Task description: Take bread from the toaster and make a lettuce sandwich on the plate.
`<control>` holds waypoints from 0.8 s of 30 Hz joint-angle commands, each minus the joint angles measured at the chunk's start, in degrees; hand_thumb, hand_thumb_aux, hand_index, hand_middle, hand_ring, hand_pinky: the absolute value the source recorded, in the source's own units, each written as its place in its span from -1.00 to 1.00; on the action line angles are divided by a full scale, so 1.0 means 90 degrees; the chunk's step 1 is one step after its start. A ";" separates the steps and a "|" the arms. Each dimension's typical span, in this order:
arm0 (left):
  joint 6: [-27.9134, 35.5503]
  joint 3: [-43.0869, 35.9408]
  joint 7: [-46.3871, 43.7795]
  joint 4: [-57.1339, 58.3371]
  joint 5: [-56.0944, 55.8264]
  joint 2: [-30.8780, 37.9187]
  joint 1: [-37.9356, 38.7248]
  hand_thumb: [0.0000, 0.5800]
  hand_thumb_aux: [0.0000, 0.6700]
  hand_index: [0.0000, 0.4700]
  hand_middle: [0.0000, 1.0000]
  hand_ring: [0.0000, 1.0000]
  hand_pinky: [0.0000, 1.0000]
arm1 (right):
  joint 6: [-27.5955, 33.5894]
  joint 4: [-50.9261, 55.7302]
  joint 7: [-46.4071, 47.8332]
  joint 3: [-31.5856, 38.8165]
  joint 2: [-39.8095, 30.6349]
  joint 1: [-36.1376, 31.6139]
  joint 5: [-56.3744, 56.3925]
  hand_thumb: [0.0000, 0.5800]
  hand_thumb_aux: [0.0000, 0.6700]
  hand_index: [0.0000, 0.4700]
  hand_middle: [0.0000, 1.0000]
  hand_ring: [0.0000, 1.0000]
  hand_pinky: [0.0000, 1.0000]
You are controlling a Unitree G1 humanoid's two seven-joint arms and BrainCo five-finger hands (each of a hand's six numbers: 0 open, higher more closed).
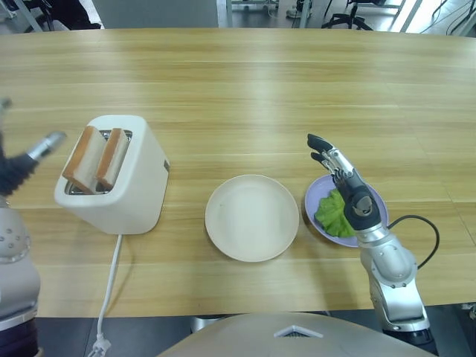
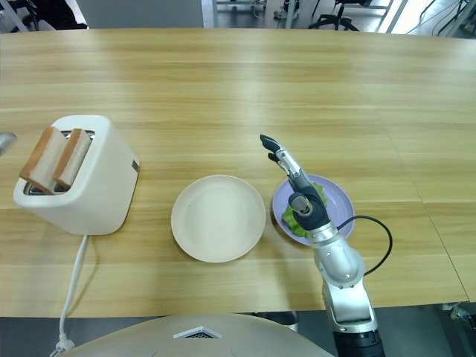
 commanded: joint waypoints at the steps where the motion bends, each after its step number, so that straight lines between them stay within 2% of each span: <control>1: 0.0295 -0.0483 -0.0623 0.0028 0.0197 0.0017 0.0144 -1.00 -1.00 -1.00 -1.00 -1.00 -1.00 | 0.0143 -0.0155 0.0108 -0.0247 -0.0141 0.0158 0.0183 -1.00 -1.00 -1.00 -1.00 -1.00 -1.00; 7: 0.0519 -0.0681 -0.1143 -0.0341 0.0349 0.0051 0.0210 -1.00 -1.00 -1.00 -1.00 -1.00 -1.00 | 0.0103 -0.0219 0.0142 -0.0455 -0.0251 0.0307 0.0217 -1.00 -1.00 -1.00 -1.00 -1.00 -1.00; 16: 0.0628 -0.0936 -0.1306 -0.0318 0.0598 0.0022 -0.0109 -1.00 -1.00 -1.00 -1.00 -1.00 -1.00 | 0.0103 -0.0308 0.0176 -0.0591 -0.0268 0.0340 0.0240 -1.00 -1.00 -1.00 -1.00 -1.00 -1.00; 17: 0.0640 -0.0951 -0.1306 -0.0300 0.0605 0.0018 -0.0160 -0.05 -0.45 -0.46 -1.00 -1.00 -1.00 | 0.0104 -0.0317 0.0180 -0.0600 -0.0272 0.0342 0.0241 -1.00 -1.00 -1.00 -1.00 -1.00 -1.00; 18: 0.0623 -0.0974 -0.1284 -0.0280 0.0600 0.0013 -0.0221 0.73 0.27 0.24 -1.00 -1.00 -1.00 | 0.0101 -0.0325 0.0181 -0.0612 -0.0275 0.0347 0.0237 -1.00 -1.00 -1.00 -1.00 -1.00 -1.00; 19: 0.0602 -0.0996 -0.1260 -0.0269 0.0593 0.0006 -0.0273 1.00 1.00 0.96 -1.00 -1.00 -1.00 | 0.0095 -0.0329 0.0185 -0.0624 -0.0280 0.0353 0.0239 -1.00 -1.00 -1.00 -1.00 -1.00 -1.00; 23: 0.0294 -0.1052 -0.1044 -0.0232 0.0487 -0.0032 -0.0428 1.00 1.00 0.96 -1.00 -1.00 -1.00 | 0.0076 -0.0318 0.0190 -0.0654 -0.0292 0.0356 0.0209 -1.00 -1.00 -1.00 -1.00 -1.00 -1.00; 24: 0.0207 -0.1047 -0.0963 -0.0208 0.0468 -0.0042 -0.0483 1.00 1.00 0.96 -0.45 -0.45 -0.45 | 0.0061 -0.0303 0.0189 -0.0660 -0.0294 0.0357 0.0186 -1.00 -1.00 -1.00 -1.00 -1.00 -1.00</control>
